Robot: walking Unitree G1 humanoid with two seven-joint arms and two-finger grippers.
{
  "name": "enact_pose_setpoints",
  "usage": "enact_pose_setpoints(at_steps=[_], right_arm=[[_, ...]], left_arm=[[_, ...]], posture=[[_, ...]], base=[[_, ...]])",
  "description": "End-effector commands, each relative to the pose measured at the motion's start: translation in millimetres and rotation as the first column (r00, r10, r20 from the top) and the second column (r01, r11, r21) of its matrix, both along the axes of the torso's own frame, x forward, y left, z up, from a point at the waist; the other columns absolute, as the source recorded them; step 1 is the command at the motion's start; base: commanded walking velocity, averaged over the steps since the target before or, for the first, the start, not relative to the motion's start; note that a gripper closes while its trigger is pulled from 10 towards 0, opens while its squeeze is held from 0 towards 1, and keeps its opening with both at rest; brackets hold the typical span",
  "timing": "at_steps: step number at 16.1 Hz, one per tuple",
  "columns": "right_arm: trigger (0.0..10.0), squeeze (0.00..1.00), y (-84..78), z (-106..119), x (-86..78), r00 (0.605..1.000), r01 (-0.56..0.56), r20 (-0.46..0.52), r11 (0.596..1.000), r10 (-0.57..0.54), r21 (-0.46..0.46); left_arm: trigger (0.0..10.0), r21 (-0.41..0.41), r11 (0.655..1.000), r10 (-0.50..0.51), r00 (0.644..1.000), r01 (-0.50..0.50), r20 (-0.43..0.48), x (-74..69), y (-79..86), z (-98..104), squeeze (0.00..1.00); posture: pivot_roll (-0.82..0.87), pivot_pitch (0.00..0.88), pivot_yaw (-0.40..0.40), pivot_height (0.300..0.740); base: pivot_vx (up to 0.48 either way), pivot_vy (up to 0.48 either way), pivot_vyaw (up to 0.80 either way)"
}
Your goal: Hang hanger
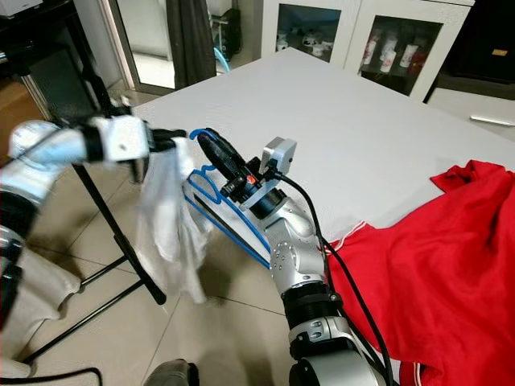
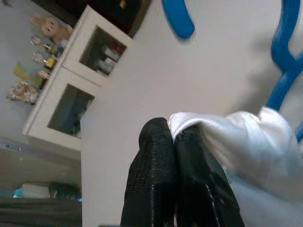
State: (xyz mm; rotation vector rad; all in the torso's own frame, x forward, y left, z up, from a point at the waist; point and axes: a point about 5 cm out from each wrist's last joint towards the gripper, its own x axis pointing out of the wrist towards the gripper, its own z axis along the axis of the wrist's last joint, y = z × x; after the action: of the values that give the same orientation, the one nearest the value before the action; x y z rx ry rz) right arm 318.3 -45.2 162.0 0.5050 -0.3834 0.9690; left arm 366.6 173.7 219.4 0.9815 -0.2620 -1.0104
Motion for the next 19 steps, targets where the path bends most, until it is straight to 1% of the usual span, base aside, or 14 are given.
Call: enact_pose_setpoints(at_steps=[1,2,3,5,6,7,10,11,12,13,15,16,17,19], right_arm=[[10.0,0.0,26.6,8.1,-5.8,0.999,-0.042,0.006,0.996,0.042,0.079],[10.0,0.0,26.8,7.8,-5.7,0.999,-0.039,0.005,0.996,0.038,0.08],[10.0,0.0,25.9,7.7,-4.4,1.0,-0.017,-0.01,0.995,0.018,0.094],[10.0,0.0,23.9,7.6,-2.0,0.999,0.009,-0.033,0.994,-0.005,0.109],[10.0,0.0,22.0,6.9,0.5,0.998,0.034,-0.057,0.993,-0.027,0.116],[10.0,0.0,15.4,5.5,7.8,0.989,0.091,-0.134,0.983,-0.07,0.161],[10.0,0.0,6.4,2.9,17.1,0.966,0.152,-0.238,0.962,-0.097,0.225],[10.0,0.0,1.0,-1.5,21.4,0.949,0.179,-0.302,0.947,-0.094,0.268],[10.0,0.0,-1.1,-4.7,22.7,0.939,0.197,-0.327,0.942,-0.102,0.273],[10.0,0.0,-3.6,-10.0,24.7,0.923,0.233,-0.365,0.935,-0.125,0.268],[10.0,0.0,-5.1,-13.0,25.6,0.911,0.261,-0.383,0.931,-0.151,0.255],[10.0,0.0,-4.6,-12.2,25.1,0.914,0.258,-0.377,0.932,-0.15,0.255],[10.0,0.0,-2.7,-9.8,23.7,0.922,0.242,-0.364,0.933,-0.134,0.267],[10.0,0.0,0.9,-7.8,20.9,0.935,0.208,-0.337,0.94,-0.11,0.27]], left_arm=[[10.0,-0.079,0.997,0.021,0.998,-0.017,0.056,1.4,-3.2,7.1,0.0],[10.0,-0.105,0.994,0.033,0.998,-0.026,0.062,2.1,-5.3,6.3,0.0],[10.0,-0.174,0.982,0.082,0.995,-0.07,0.062,4.6,-6.8,4.7,0.0],[10.0,-0.222,0.97,0.117,0.992,-0.103,0.054,6.0,-6.5,3.3,0.0],[10.0,-0.245,0.963,0.131,0.99,-0.115,0.052,6.4,-6.2,3.0,0.0],[10.0,-0.281,0.95,0.155,0.986,-0.134,0.054,6.9,-5.9,2.5,0.0],[10.0,-0.311,0.938,0.176,0.983,-0.152,0.052,7.4,-5.4,1.8,0.0],[10.0,-0.316,0.935,0.185,0.982,-0.162,0.045,7.9,-6.3,-0.1,0.0],[10.0,-0.319,0.933,0.189,0.981,-0.168,0.037,8.6,-7.2,-1.1,0.0],[10.0,-0.331,0.926,0.2,0.98,-0.183,0.017,10.6,-8.4,-2.1,0.0],[10.0,-0.338,0.914,0.233,0.972,-0.224,-0.015,15.3,-10.6,-4.9,0.0],[10.0,-0.334,0.913,0.242,0.97,-0.236,-0.023,16.5,-11.8,-6.4,0.0],[10.0,-0.329,0.907,0.261,0.964,-0.262,-0.05,18.2,-15.0,-12.3,0.0],[10.0,-0.316,0.908,0.263,0.961,-0.276,-0.086,17.7,-19.7,-22.4,0.0]], posture=[[0.09,0.0,0.035,0.74],[0.09,0.0,0.035,0.74],[0.09,0.0,0.035,0.74],[0.1,0.0,0.032,0.74],[0.1,0.0,0.032,0.74],[0.1,0.0,0.032,0.74],[0.1,0.0,0.037,0.74],[0.1,0.0,0.04,0.74],[0.1,0.0,0.04,0.74],[0.1,0.0,0.044,0.74],[0.1,0.0,0.049,0.74],[0.1,0.0,0.053,0.74],[0.08,0.0,0.06,0.74],[0.07,0.0,0.068,0.74]], base=[[0.0,0.0,0.0],[0.0,0.0,0.0],[0.0,0.0,0.0],[0.0,0.0,0.0],[0.0,0.0,0.0],[0.0,0.0,0.0],[0.0,0.0,0.0],[0.0,0.0,0.0],[0.0,0.0,0.0],[0.0,0.0,0.0],[0.0,0.0,0.0],[0.0,0.0,0.0],[0.0,0.0,0.0],[0.0,0.0,0.0]])
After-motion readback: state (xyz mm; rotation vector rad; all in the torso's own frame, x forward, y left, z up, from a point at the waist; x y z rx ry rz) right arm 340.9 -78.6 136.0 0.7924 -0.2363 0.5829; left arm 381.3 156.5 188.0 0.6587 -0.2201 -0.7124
